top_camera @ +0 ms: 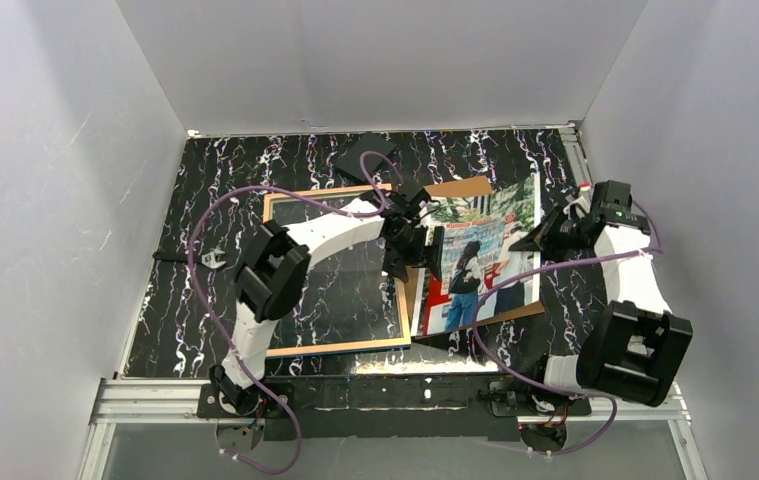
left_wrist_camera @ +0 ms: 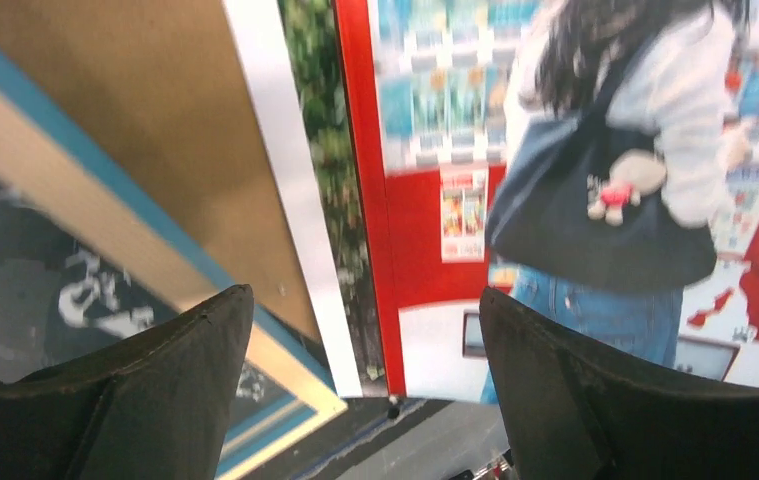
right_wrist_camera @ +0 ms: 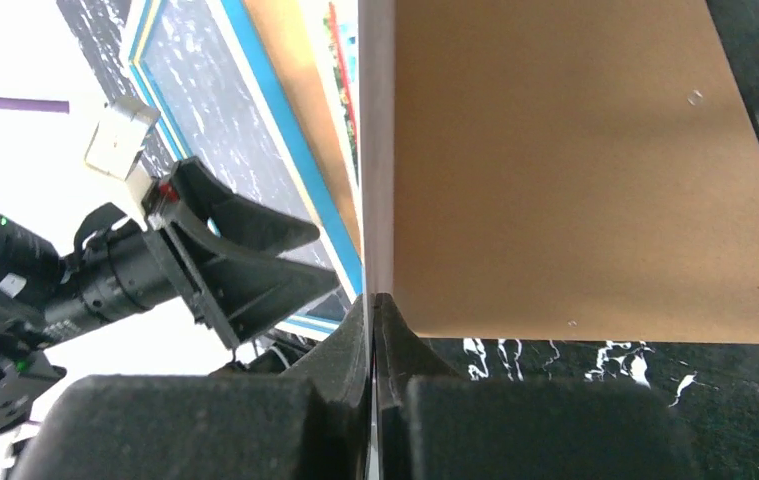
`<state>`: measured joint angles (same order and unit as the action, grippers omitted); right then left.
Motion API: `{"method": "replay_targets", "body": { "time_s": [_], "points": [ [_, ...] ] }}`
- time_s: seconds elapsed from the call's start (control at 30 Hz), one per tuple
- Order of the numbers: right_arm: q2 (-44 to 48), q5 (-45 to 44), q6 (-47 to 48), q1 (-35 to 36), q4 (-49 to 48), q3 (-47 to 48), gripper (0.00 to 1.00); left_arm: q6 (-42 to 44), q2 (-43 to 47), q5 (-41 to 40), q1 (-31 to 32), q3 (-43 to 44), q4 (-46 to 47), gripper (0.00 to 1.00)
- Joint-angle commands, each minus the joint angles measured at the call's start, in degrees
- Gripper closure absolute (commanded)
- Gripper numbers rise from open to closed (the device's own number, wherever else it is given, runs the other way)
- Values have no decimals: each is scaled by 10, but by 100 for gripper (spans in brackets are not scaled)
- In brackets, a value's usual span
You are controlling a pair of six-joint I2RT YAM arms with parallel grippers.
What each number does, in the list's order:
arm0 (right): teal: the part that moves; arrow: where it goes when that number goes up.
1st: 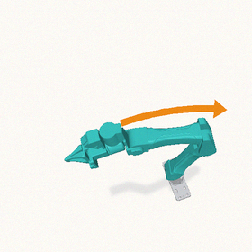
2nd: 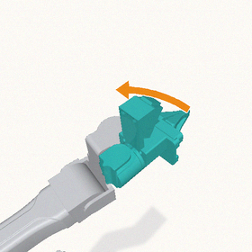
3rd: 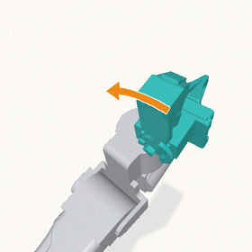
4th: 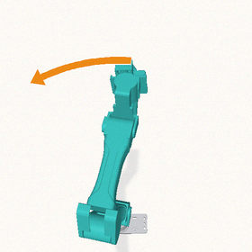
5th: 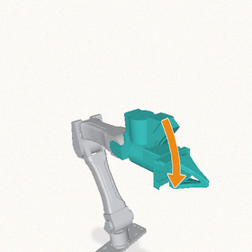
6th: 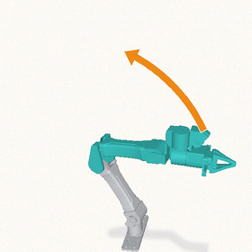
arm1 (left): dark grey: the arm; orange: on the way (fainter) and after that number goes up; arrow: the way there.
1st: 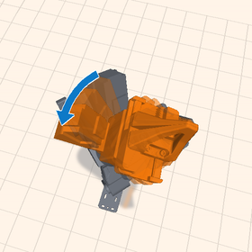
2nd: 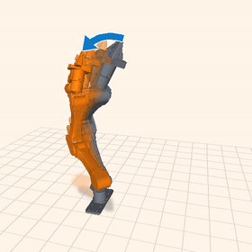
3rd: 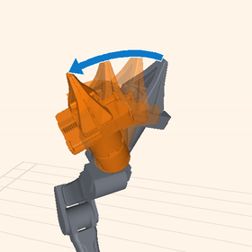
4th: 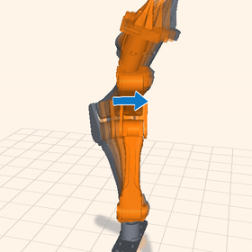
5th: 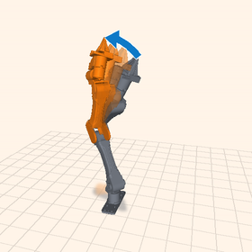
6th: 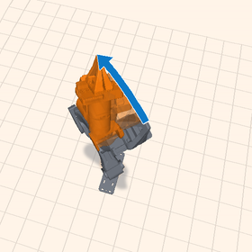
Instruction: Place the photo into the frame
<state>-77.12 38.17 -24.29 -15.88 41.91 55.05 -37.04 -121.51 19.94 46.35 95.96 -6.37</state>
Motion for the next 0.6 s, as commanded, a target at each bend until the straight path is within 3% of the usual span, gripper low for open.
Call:
{"method": "replay_targets", "body": {
  "time_s": [0.0,0.2,0.57],
  "points": [
    [51,-65,-14,46,73,94,97,27,152,-13,2,-43,-23,16],
    [94,-152,-21,123,139,184,97,18,295,-56,-12,-101,-41,9],
    [128,-245,-87,323,184,245,96,-10,463,-6,-19,-167,-36,5]
  ]
}}
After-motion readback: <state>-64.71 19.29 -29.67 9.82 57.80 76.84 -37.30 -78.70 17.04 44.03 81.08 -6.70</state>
